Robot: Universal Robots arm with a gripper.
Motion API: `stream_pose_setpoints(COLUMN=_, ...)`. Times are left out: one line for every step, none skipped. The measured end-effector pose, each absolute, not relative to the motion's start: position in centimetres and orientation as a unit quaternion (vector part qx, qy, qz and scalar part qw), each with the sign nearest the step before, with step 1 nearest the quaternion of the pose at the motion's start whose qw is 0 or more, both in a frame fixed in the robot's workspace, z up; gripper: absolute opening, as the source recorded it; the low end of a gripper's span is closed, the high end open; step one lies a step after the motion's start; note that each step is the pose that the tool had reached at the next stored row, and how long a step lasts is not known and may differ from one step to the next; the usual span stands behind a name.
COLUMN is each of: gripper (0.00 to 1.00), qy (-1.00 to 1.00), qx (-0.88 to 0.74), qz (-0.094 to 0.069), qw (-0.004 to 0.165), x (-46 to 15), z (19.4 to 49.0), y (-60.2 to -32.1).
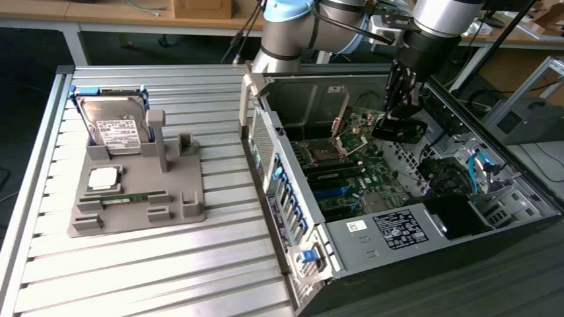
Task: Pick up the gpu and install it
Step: 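Insert the gpu into the slot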
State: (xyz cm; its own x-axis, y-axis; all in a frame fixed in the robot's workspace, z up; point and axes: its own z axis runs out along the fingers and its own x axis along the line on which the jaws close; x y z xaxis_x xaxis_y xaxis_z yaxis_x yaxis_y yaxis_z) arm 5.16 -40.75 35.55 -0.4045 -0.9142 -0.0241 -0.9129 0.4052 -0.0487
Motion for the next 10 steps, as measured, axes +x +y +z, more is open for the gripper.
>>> stream_pose_setpoints(gripper=0.27, qy=0.837, qx=-0.546, qz=-0.014, qw=0.023, x=5.16, z=35.55, y=-40.75)
stream_pose_setpoints(gripper=0.27, qy=0.837, qx=-0.547, qz=-0.014, qw=0.023, x=5.16, z=35.54, y=-40.75)
stream_pose_setpoints(gripper=0.27, qy=0.836, qx=-0.548, qz=-0.014, qw=0.023, x=5.16, z=35.54, y=-40.75)
stream_pose_setpoints(gripper=0.27, qy=0.835, qx=-0.549, qz=-0.014, qw=0.023, x=5.16, z=35.54, y=-40.75)
stream_pose_setpoints(gripper=0.27, qy=0.834, qx=-0.55, qz=-0.014, qw=0.023, x=5.16, z=35.54, y=-40.75)
stream_pose_setpoints(gripper=0.27, qy=0.834, qx=-0.551, qz=-0.014, qw=0.023, x=5.16, z=35.53, y=-40.75)
stream_pose_setpoints(gripper=0.27, qy=0.833, qx=-0.552, qz=-0.014, qw=0.024, x=5.16, z=35.53, y=-40.75)
stream_pose_setpoints(gripper=0.27, qy=0.833, qx=-0.553, qz=-0.014, qw=0.024, x=5.16, z=35.53, y=-40.75)
stream_pose_setpoints(gripper=0.27, qy=0.832, qx=-0.554, qz=-0.014, qw=0.024, x=5.16, z=35.52, y=-40.75)
stream_pose_setpoints(gripper=0.27, qy=0.831, qx=-0.555, qz=-0.014, qw=0.024, x=5.16, z=35.52, y=-40.75)
